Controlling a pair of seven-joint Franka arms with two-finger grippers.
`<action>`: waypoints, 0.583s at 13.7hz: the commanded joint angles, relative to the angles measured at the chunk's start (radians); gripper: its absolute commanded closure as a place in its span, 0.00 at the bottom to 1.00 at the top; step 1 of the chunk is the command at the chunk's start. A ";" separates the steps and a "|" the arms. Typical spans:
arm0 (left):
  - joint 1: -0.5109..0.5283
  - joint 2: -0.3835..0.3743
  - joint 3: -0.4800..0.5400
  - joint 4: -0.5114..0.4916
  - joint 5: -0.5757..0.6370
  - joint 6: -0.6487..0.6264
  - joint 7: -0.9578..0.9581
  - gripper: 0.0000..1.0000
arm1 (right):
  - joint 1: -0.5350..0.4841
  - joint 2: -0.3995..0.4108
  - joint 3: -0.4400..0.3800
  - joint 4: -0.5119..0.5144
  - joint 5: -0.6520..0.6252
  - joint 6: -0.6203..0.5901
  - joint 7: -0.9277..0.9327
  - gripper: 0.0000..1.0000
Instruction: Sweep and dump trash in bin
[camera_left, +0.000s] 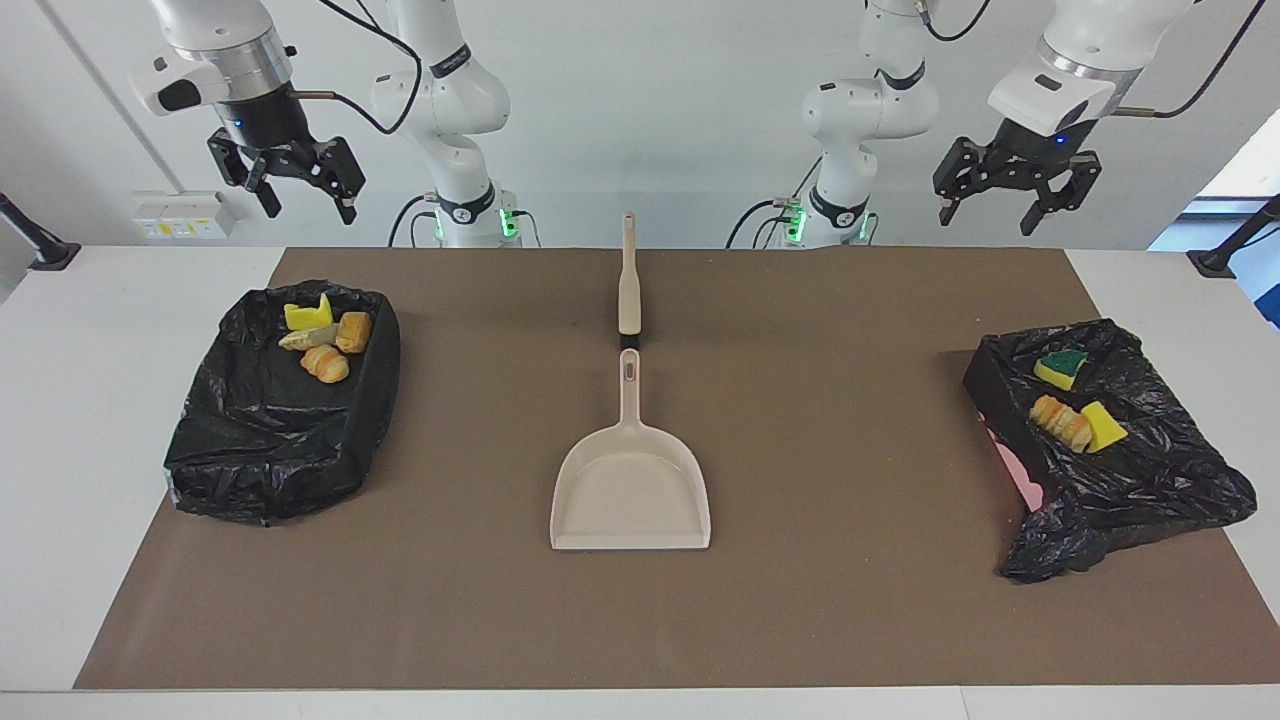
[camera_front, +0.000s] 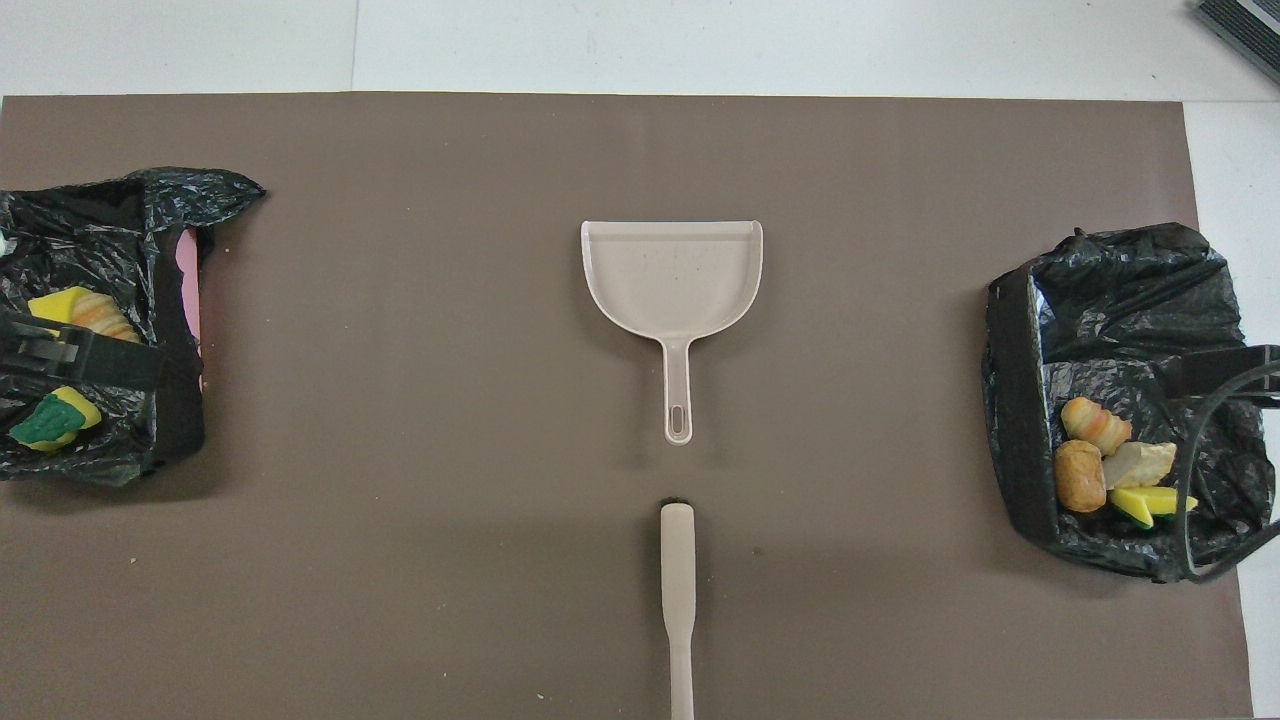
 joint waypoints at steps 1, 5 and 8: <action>0.009 0.005 -0.010 0.031 -0.020 -0.030 0.000 0.00 | -0.011 -0.016 0.005 -0.023 0.016 -0.003 -0.028 0.00; 0.010 0.004 -0.011 0.025 -0.020 -0.019 -0.002 0.00 | -0.011 -0.016 0.005 -0.023 0.016 -0.007 -0.028 0.00; 0.012 -0.002 -0.011 0.017 -0.020 -0.022 -0.007 0.00 | -0.011 -0.016 0.005 -0.023 0.016 -0.007 -0.028 0.00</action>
